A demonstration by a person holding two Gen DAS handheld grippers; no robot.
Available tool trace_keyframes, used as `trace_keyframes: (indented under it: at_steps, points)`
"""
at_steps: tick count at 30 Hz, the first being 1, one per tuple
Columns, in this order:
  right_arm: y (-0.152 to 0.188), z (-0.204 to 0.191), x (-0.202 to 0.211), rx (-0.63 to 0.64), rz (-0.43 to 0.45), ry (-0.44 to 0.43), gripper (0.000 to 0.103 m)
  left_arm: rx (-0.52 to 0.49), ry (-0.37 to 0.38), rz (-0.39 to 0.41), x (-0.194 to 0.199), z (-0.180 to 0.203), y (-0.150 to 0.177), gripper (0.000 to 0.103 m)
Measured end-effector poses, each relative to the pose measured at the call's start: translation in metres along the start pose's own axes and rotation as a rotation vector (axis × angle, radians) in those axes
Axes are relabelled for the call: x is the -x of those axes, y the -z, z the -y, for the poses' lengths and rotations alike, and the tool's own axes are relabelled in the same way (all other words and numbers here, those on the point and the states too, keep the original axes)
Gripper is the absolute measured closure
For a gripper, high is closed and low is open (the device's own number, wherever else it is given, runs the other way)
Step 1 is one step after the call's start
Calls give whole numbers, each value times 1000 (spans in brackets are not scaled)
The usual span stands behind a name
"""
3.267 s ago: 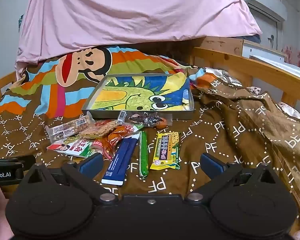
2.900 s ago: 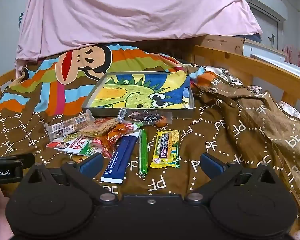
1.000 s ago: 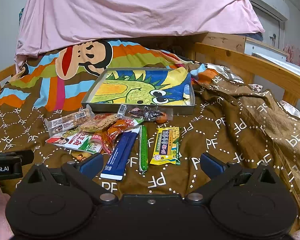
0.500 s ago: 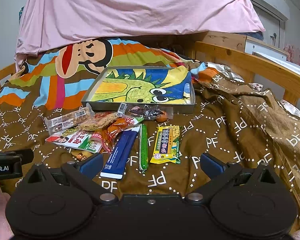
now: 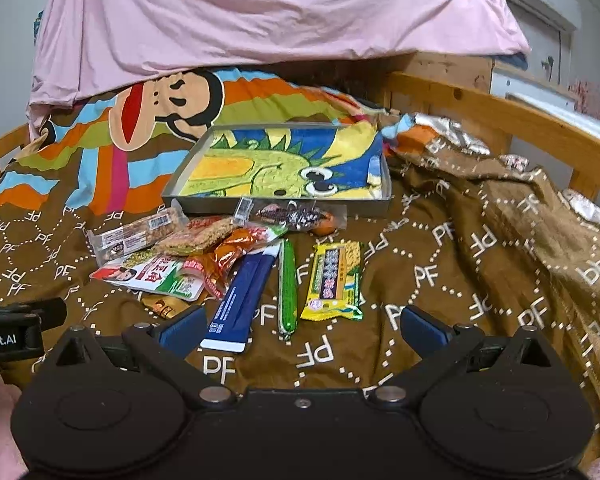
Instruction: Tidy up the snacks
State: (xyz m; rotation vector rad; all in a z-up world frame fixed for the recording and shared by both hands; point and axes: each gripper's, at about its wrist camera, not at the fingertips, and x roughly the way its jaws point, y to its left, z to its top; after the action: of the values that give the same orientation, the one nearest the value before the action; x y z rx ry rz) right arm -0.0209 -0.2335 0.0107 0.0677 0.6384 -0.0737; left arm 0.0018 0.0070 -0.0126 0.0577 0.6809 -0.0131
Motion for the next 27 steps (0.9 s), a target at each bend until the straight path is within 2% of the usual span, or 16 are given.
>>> trace_keyframes:
  at_steps: [4, 8, 15, 20, 27]
  points:
    - [-3, -5, -6, 16, -48, 50, 1, -3, -1, -21, 0, 0, -5, 0]
    - [-3, -9, -15, 52, -110, 55, 1, -12, -2, -55, -3, 2, -10, 0]
    - [-2, -14, -32, 73, -193, 21, 1, -22, -10, -142, -21, 5, -19, 0]
    - [-7, -9, -47, 74, -245, -34, 1, -55, -4, -168, -34, 11, -27, 0]
    - [-25, 8, -66, 99, -268, -72, 1, -88, 63, -206, -57, 23, -44, 0]
